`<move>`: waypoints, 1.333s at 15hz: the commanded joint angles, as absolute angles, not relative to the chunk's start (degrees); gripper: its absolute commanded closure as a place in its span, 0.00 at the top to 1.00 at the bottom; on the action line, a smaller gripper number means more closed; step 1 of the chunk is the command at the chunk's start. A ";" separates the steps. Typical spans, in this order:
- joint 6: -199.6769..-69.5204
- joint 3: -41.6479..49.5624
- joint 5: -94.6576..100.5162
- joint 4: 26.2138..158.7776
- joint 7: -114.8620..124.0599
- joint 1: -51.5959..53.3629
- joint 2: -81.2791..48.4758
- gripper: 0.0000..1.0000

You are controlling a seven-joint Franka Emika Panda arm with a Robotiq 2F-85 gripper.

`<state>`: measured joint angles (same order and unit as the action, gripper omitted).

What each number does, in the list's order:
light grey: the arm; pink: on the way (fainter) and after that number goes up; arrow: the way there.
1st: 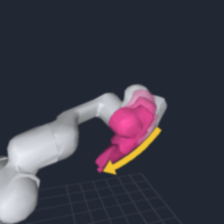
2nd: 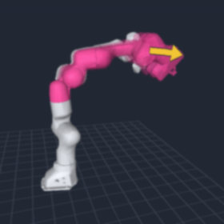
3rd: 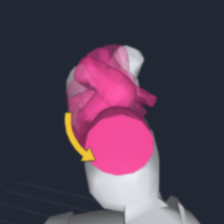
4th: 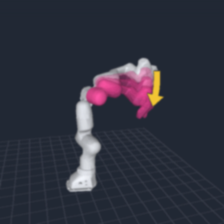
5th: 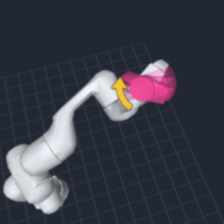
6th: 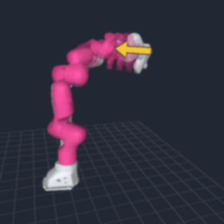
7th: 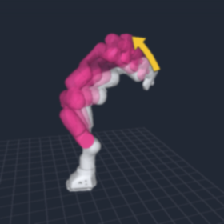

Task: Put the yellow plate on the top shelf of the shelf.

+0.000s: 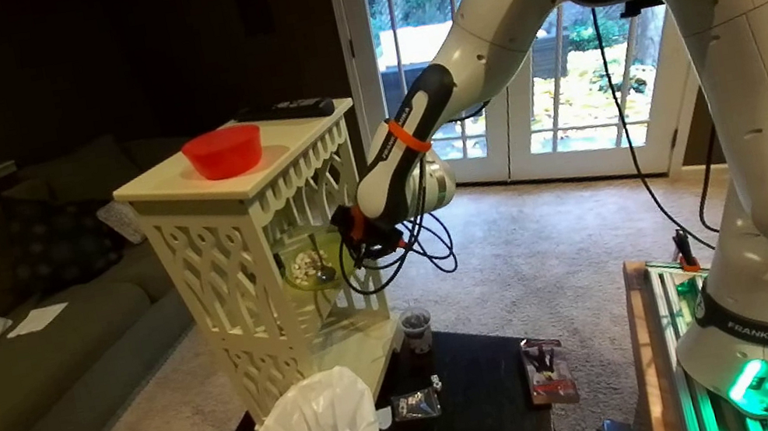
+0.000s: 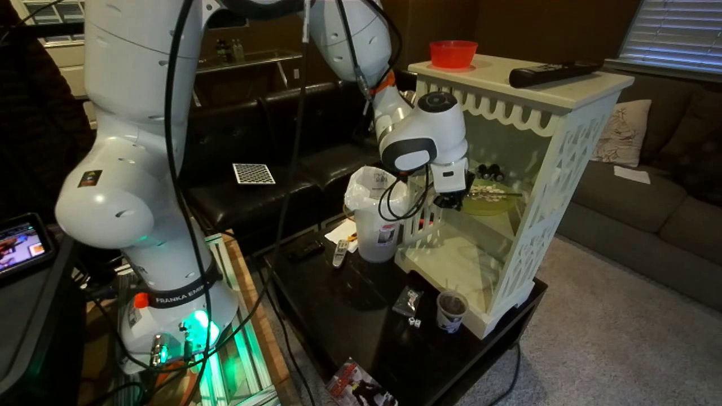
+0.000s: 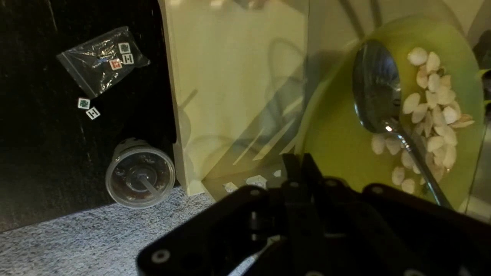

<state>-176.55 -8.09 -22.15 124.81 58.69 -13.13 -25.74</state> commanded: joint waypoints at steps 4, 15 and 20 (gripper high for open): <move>-174.47 -7.64 -25.57 122.62 56.49 -11.54 -25.79 0.01; -174.13 -4.46 -30.73 114.26 58.65 -10.00 -31.23 0.01; -172.20 -0.56 -29.86 112.60 61.22 -7.09 -32.14 0.37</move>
<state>-174.25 -2.86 -28.79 114.71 59.88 -9.32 -31.42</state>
